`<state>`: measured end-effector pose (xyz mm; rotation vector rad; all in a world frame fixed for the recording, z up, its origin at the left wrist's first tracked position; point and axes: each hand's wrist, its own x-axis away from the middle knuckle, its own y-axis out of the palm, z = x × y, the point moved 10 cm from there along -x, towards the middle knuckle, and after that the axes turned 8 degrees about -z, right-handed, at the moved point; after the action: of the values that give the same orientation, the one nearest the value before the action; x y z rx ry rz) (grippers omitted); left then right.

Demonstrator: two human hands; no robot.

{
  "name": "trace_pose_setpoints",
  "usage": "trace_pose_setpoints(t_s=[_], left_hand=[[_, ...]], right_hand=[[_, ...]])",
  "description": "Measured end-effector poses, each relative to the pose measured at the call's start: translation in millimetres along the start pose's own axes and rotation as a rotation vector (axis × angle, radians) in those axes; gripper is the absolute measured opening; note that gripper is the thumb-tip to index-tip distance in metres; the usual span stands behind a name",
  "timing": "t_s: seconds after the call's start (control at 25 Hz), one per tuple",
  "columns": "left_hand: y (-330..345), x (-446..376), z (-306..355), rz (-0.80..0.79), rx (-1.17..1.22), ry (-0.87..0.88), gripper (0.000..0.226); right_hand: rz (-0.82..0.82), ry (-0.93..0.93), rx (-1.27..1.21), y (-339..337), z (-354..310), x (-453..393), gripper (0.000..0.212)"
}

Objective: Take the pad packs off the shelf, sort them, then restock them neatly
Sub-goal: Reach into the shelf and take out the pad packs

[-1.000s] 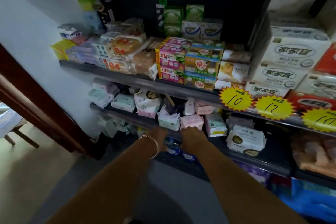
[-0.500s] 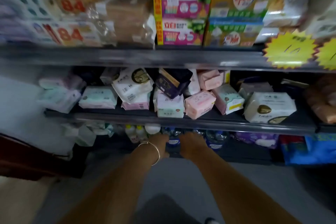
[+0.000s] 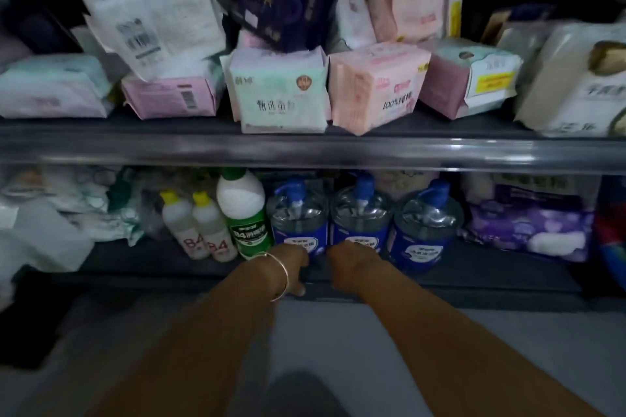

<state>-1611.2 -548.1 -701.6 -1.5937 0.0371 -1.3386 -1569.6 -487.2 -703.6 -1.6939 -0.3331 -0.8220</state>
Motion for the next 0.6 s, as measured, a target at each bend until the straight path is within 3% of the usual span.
trace_pose_setpoints(t_s=[0.12, 0.32, 0.6], left_hand=[[-20.3, -3.0, -5.6, 0.09, -0.043, -0.01, 0.051], [-96.4, 54.5, -11.6, 0.298, -0.004, -0.03, 0.049], [-168.3, 155.7, -50.3, 0.551, -0.063, 0.005, 0.05]], right_hand=[[0.042, -0.065, 0.035, -13.8, -6.5, -1.8, 0.033], [0.263, -0.124, 0.045, -98.8, -19.1, 50.1, 0.012], [0.481, -0.185, 0.003, -185.5, -83.1, 116.9, 0.028]])
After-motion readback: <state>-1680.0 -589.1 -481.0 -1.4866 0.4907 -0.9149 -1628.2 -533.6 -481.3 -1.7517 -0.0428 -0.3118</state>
